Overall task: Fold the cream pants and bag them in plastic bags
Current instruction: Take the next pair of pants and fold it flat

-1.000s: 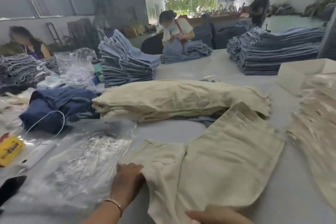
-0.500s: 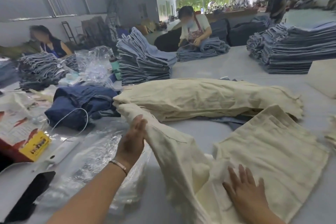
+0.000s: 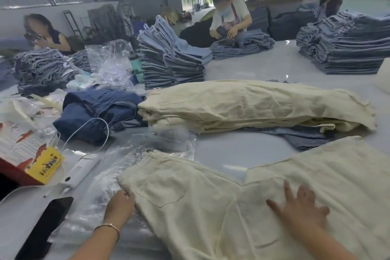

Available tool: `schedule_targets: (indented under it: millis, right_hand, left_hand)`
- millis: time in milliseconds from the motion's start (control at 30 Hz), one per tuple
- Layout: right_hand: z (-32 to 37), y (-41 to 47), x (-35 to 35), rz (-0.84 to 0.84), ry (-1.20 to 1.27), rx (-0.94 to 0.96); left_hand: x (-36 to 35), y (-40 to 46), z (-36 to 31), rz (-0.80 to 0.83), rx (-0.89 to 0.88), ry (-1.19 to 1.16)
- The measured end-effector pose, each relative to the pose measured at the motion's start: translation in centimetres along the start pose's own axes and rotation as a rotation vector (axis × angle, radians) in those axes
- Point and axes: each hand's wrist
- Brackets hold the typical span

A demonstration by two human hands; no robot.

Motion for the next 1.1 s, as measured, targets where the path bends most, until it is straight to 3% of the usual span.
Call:
schedule_targets:
  millis: [200, 400, 500, 600, 700, 767, 833, 900, 967, 1033, 1100]
  right_hand:
    - [-3.2, 2.2, 2.5, 0.016, 0.067, 0.230]
    - [-3.1, 2.3, 2.8, -0.037, 0.079, 0.250]
    - [-3.8, 1.5, 3.2, -0.066, 0.083, 0.204]
    - [-5.6, 1.5, 3.7, -0.078, 0.170, -0.018]
    - [-7.5, 1.6, 5.0, -0.160, 0.289, -0.184]
    - [-7.6, 1.8, 5.5, -0.216, 0.308, -0.166]
    - [-6.3, 1.9, 5.4, -0.357, 0.291, -0.032]
    - [-3.3, 1.0, 4.7, -0.370, 0.261, 0.195]
    - [-0.1, -0.5, 3.5, -0.365, 0.166, 0.460]
    - [2.1, -1.4, 2.4, -0.349, 0.051, 0.600]
    - [2.7, -1.1, 1.5, -0.220, 0.008, 0.613]
  left_hand:
    - [-1.5, 2.4, -1.6, 0.014, 0.348, -0.714]
    - [-1.7, 2.7, -6.6, 0.231, 0.268, -0.943]
    - [0.2, 2.9, -7.4, 0.048, 0.148, -0.978]
    - [1.6, 3.4, -5.5, -0.183, 0.163, -1.068]
    - [1.5, 4.0, -2.5, -0.218, 0.287, -0.958]
    - [0.9, 3.8, -1.1, -0.090, 0.389, -0.738]
    - [0.0, 3.0, -0.9, -0.081, 0.367, -0.503]
    - [-0.5, 1.5, -2.1, -0.203, 0.261, -0.277]
    - [-1.1, -0.3, -4.1, -0.207, 0.027, 0.022]
    - [-2.6, -1.4, -6.1, -0.083, -0.253, 0.285]
    - [-4.3, -2.3, -7.5, 0.101, -0.454, 0.410]
Point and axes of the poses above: each hand's wrist, its own y-axis towards the middle knuckle, its own x-axis out of the back of the hand, z = x × y, and after that the axes turned 2 degrees about z, right-handed
